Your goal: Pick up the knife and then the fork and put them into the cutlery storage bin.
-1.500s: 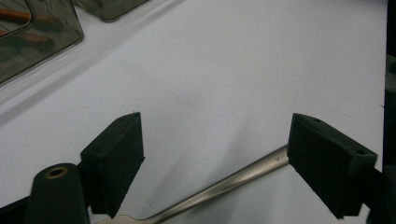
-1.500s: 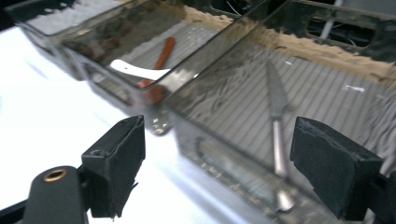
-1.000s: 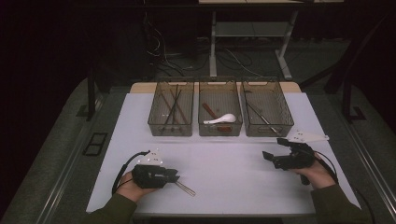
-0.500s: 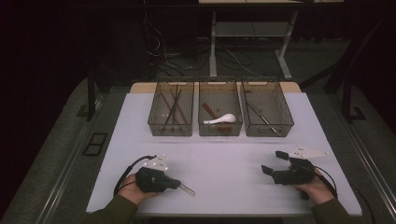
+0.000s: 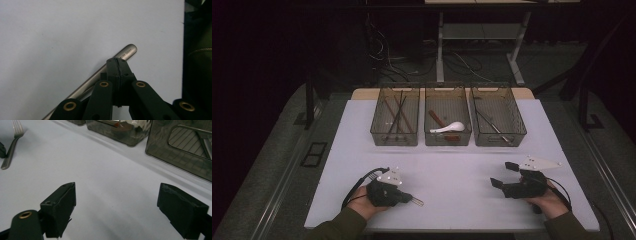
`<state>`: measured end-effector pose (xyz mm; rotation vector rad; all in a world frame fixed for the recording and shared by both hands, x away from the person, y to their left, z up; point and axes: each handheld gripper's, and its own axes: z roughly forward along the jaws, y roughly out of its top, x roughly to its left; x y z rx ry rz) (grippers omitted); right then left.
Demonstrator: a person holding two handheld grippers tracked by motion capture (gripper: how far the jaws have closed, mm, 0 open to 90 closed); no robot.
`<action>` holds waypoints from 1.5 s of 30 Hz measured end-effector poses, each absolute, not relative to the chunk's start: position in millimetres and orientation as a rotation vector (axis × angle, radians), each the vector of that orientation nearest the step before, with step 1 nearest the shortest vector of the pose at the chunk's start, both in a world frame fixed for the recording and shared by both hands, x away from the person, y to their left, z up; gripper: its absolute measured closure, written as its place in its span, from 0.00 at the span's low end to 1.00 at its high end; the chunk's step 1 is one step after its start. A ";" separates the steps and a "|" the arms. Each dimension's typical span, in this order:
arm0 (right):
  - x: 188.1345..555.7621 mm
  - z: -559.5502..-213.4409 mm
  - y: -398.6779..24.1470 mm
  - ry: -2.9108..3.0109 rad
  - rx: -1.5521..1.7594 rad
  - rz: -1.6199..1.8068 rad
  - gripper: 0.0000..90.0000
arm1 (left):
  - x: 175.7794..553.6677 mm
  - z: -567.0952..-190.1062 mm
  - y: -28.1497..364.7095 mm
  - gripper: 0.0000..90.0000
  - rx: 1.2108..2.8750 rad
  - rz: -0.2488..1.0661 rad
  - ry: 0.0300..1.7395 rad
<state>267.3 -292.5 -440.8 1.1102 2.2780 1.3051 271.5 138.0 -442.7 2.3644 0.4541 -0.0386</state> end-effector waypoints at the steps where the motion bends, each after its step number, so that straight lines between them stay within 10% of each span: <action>1: 267.3 -440.8 -292.5 2.278 1.110 1.305 0.17 | 271.5 -442.7 138.0 0.99 2.364 -0.039 0.454; 35: 267.2 -442.5 -289.6 2.305 1.071 1.281 0.17 | 332.8 -425.3 113.0 0.99 2.308 0.103 0.547; 45: 267.1 -442.6 -288.7 2.313 1.056 1.273 0.17 | 321.1 -422.9 166.3 0.73 2.269 0.152 0.614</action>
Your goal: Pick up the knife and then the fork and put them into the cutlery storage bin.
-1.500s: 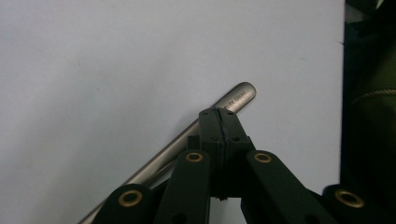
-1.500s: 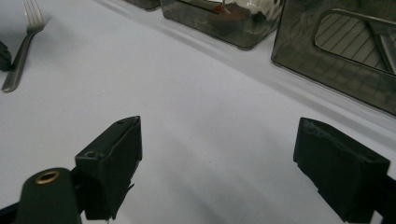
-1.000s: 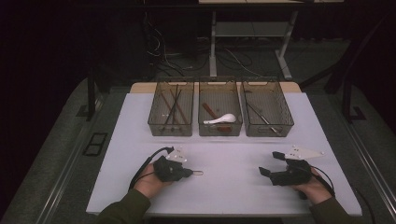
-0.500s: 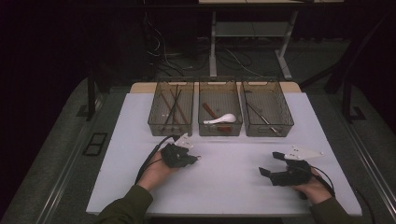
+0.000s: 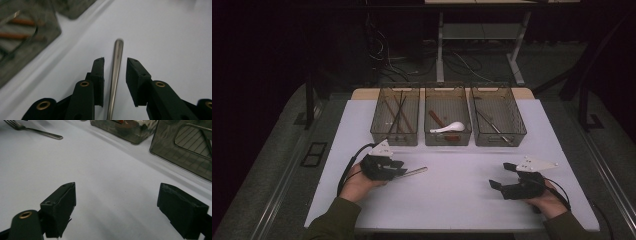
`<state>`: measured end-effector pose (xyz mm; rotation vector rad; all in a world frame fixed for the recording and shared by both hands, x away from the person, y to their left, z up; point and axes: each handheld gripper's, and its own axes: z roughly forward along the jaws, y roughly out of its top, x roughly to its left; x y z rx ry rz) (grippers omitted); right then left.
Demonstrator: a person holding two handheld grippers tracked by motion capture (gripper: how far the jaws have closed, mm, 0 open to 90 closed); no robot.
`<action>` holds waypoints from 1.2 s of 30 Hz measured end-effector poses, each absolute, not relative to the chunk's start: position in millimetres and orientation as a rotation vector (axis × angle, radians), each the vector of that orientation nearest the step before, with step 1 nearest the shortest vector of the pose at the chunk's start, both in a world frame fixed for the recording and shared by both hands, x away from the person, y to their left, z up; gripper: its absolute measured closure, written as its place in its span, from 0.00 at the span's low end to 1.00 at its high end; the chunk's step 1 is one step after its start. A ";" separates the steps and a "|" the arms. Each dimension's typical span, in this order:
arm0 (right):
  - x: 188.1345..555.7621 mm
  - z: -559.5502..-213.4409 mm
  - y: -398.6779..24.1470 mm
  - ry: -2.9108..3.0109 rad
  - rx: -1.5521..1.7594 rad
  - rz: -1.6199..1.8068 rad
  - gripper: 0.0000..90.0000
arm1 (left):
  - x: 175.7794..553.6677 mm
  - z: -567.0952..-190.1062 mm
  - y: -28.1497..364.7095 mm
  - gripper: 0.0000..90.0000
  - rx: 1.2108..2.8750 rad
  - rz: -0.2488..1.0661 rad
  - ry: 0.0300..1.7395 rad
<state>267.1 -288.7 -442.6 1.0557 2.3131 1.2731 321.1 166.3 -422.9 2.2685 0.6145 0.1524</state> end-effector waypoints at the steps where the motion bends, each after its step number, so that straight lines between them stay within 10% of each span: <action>1: 267.0 -442.6 -288.4 2.316 1.050 1.273 0.17 | 319.1 -428.7 170.3 0.73 2.292 0.139 0.609; 36: 268.3 -440.9 -282.0 2.445 1.010 1.236 0.17 | 324.7 -438.3 169.4 0.93 2.343 0.037 0.432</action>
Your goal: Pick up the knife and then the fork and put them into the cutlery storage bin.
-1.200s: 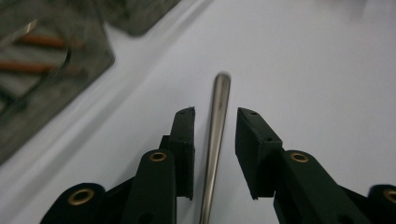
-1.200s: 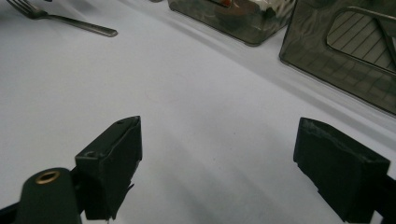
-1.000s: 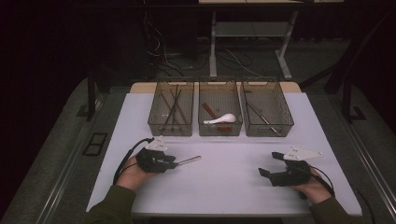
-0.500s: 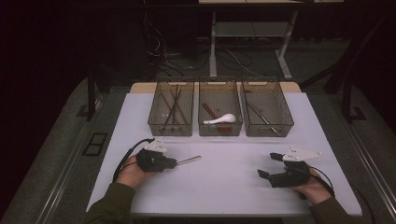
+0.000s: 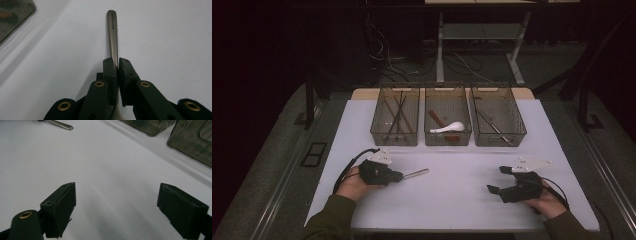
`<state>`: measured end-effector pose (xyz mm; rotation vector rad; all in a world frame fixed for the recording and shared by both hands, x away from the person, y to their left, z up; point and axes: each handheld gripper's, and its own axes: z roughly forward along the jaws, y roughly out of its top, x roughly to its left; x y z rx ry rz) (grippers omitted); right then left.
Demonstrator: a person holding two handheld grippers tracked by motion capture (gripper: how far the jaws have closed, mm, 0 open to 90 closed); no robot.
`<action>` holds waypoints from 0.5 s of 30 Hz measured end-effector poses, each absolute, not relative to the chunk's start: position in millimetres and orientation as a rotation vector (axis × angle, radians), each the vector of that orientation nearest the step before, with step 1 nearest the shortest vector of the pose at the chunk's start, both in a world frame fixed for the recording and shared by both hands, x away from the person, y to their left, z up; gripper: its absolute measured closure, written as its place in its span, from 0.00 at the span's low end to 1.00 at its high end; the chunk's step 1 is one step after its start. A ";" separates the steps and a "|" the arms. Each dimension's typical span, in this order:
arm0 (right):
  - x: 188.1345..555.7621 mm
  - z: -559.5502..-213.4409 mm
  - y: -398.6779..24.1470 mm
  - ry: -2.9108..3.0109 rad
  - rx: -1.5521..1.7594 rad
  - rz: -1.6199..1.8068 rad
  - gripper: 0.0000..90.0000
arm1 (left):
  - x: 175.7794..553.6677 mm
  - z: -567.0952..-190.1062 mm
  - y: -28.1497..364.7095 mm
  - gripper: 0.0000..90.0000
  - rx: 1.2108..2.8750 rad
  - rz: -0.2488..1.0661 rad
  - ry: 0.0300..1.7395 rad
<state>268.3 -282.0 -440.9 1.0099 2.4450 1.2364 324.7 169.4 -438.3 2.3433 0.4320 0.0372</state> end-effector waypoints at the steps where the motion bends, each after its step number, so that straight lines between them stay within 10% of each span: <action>1: 269.0 -438.5 -281.6 2.468 0.999 1.221 0.17 | 323.5 -435.0 166.9 0.93 2.341 0.038 0.406; 15: 282.9 -417.9 -263.5 2.650 0.834 1.266 0.17 | 319.3 -415.0 137.3 0.93 2.312 0.009 0.253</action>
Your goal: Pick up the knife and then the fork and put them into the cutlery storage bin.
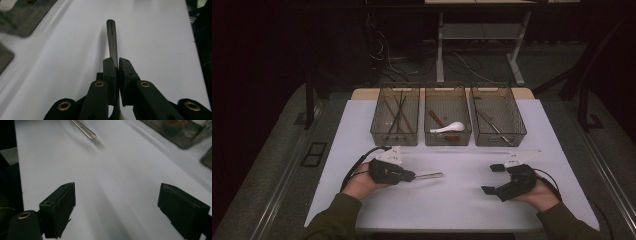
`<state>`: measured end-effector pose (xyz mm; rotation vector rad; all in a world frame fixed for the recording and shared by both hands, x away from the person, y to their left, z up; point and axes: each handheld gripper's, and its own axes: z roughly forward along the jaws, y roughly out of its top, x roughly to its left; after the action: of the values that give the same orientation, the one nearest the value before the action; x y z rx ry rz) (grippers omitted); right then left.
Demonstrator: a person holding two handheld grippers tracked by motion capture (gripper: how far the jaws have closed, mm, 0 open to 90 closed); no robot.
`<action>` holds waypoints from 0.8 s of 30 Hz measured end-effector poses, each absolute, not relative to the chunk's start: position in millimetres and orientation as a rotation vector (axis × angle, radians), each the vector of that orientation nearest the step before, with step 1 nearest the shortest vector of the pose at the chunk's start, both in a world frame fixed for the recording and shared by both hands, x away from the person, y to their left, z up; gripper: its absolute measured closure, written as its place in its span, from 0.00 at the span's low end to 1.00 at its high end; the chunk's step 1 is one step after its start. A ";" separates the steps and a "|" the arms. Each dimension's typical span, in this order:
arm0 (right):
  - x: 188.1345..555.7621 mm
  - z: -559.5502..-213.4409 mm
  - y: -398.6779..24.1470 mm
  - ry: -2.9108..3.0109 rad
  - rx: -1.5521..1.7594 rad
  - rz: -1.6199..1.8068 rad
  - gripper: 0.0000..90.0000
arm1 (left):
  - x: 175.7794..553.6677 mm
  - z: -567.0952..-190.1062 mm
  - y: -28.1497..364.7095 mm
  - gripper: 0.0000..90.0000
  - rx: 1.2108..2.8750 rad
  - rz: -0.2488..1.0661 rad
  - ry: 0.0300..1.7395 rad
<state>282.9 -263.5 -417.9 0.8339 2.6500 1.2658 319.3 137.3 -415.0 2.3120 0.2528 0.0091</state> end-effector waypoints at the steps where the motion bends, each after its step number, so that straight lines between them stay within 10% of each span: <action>1: 282.9 -417.9 -263.5 2.650 0.834 1.266 0.17 | 319.4 -413.1 133.7 0.93 2.310 0.007 0.239; 21: 332.5 -387.4 -176.7 2.988 0.322 1.207 0.28 | 322.9 -386.6 62.4 0.93 2.296 -0.025 -0.056; 24: 334.1 -392.2 -165.9 3.062 0.265 1.164 0.44 | 321.9 -384.9 56.7 0.93 2.301 -0.044 -0.069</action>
<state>334.1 -165.9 -392.2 0.2654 3.0620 1.1636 321.9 56.7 -384.9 2.3010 -0.0690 -0.0435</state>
